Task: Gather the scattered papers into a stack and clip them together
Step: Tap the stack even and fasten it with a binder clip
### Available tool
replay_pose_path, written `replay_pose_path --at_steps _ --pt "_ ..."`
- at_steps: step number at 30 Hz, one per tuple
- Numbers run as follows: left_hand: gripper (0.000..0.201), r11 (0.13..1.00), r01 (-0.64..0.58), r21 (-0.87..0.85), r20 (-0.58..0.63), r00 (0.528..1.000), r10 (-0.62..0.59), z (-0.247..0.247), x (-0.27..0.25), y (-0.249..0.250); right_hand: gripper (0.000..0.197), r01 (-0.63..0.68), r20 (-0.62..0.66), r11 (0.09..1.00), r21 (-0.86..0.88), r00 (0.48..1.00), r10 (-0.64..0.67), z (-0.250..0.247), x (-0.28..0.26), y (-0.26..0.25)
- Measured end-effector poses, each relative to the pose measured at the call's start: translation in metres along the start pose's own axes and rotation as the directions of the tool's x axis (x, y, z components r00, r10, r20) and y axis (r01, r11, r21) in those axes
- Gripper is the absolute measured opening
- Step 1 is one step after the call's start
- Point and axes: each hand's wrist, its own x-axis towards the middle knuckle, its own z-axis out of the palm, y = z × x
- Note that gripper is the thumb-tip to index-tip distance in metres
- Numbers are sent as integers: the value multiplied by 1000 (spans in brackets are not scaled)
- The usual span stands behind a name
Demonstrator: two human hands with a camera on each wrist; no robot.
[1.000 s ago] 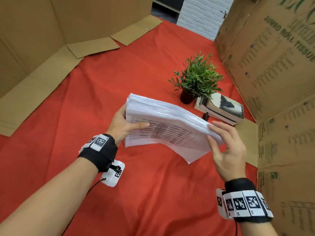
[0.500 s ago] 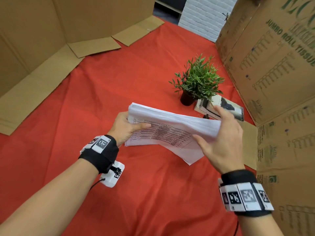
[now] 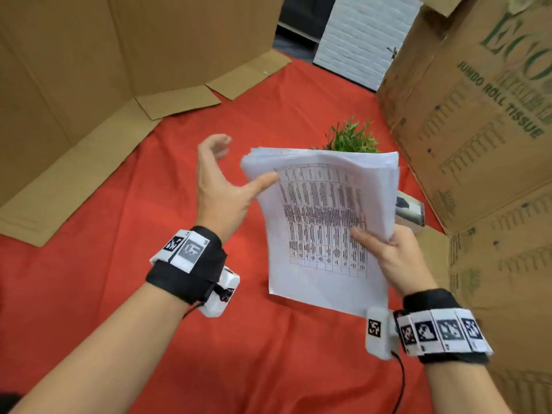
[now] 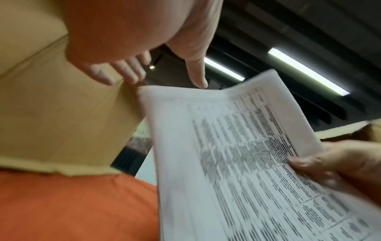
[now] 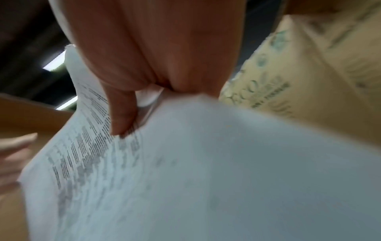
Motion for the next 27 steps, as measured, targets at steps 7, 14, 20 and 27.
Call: replay_pose_path --at_steps 7,14,20,27 --pt "41 787 570 -237 391 797 -460 34 -44 -25 14 -105 -165 892 440 967 196 34 -11 20" --pt "33 846 333 -416 165 943 -290 49 -45 -19 24 151 -493 915 374 868 58 62 -4 22" --pt "37 857 441 -265 289 885 -366 54 -57 -67 36 -36 -408 897 441 882 236 88 -2 72" --pt "24 911 404 -79 386 855 -346 46 -39 -54 28 -189 -180 890 414 942 284 48 -14 69"
